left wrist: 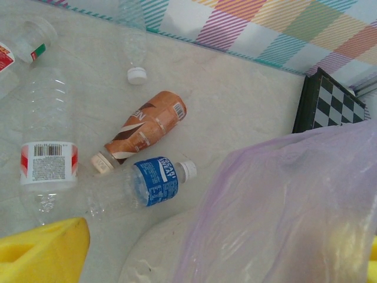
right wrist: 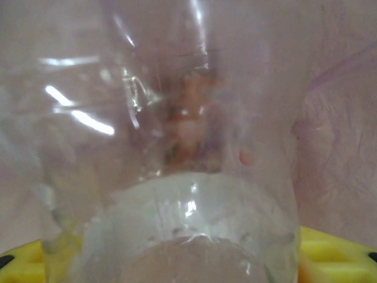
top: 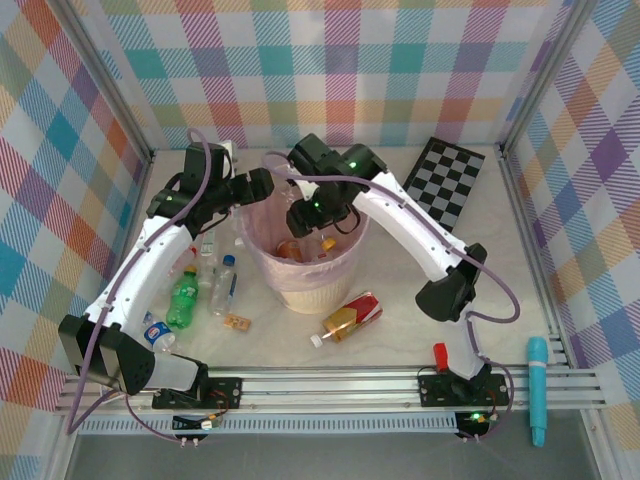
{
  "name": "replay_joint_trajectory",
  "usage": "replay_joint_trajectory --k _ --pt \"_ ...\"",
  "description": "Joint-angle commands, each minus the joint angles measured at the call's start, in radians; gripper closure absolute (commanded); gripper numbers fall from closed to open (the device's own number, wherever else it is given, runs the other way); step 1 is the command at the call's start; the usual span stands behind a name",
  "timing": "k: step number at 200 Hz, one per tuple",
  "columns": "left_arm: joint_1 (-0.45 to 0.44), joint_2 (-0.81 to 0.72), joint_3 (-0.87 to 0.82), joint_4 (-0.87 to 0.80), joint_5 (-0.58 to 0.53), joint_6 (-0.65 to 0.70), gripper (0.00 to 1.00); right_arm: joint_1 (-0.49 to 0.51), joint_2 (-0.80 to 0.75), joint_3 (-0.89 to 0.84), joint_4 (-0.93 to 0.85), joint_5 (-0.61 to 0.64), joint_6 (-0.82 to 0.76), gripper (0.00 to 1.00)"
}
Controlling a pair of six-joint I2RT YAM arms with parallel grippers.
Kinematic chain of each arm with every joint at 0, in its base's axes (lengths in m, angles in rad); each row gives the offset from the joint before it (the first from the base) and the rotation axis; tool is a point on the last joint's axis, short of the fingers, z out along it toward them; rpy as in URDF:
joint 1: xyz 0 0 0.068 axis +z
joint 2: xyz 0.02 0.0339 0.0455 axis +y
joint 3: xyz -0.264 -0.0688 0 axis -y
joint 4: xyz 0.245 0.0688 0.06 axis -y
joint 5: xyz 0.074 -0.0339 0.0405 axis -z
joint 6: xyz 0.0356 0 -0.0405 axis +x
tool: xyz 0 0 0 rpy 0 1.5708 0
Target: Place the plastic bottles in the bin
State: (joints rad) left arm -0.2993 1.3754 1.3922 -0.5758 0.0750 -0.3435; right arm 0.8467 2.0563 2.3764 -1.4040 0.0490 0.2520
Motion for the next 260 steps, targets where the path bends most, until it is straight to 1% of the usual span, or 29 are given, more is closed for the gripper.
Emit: replay_joint_trajectory --k 1,40,58,75,90,108,118,137,154,179,215,260 --pt "-0.004 0.028 -0.016 -0.06 0.005 0.005 0.15 0.008 -0.001 -0.091 0.055 0.016 0.064 0.62" --pt "-0.004 0.028 -0.025 -0.052 0.008 -0.001 0.14 0.006 -0.022 -0.287 0.196 0.0 0.106 0.59" --pt "-0.004 0.028 -0.025 -0.053 0.009 -0.001 0.15 0.003 -0.015 -0.355 0.244 -0.011 0.122 0.54" --pt "-0.004 0.028 -0.025 -0.055 0.006 -0.001 0.15 0.002 -0.017 -0.407 0.29 -0.019 0.141 0.45" --pt "-0.004 0.028 -0.025 -0.057 0.006 -0.001 0.15 0.002 -0.018 -0.43 0.308 0.002 0.146 0.28" --pt "-0.004 0.029 -0.027 -0.055 0.006 -0.001 0.14 0.002 -0.018 -0.447 0.315 0.028 0.141 0.15" --pt "-0.004 0.03 -0.027 -0.053 0.007 -0.001 0.15 0.002 -0.018 -0.448 0.313 0.033 0.138 0.11" --pt "-0.004 0.03 -0.027 -0.052 0.008 -0.001 0.15 0.002 -0.023 -0.442 0.308 0.029 0.12 0.08" --pt "-0.004 0.031 -0.027 -0.05 0.008 -0.001 0.15 0.004 -0.025 -0.408 0.279 0.037 0.083 0.01" --pt "-0.004 0.032 -0.027 -0.05 0.008 -0.003 0.15 0.004 -0.049 -0.357 0.255 0.044 0.054 0.01" --pt "-0.004 0.034 -0.026 -0.047 0.006 -0.002 0.15 0.005 -0.097 -0.236 0.199 0.021 0.041 0.01" --pt "-0.004 0.04 -0.022 -0.045 0.012 -0.002 0.14 0.006 -0.171 -0.112 0.169 -0.052 0.069 0.01"
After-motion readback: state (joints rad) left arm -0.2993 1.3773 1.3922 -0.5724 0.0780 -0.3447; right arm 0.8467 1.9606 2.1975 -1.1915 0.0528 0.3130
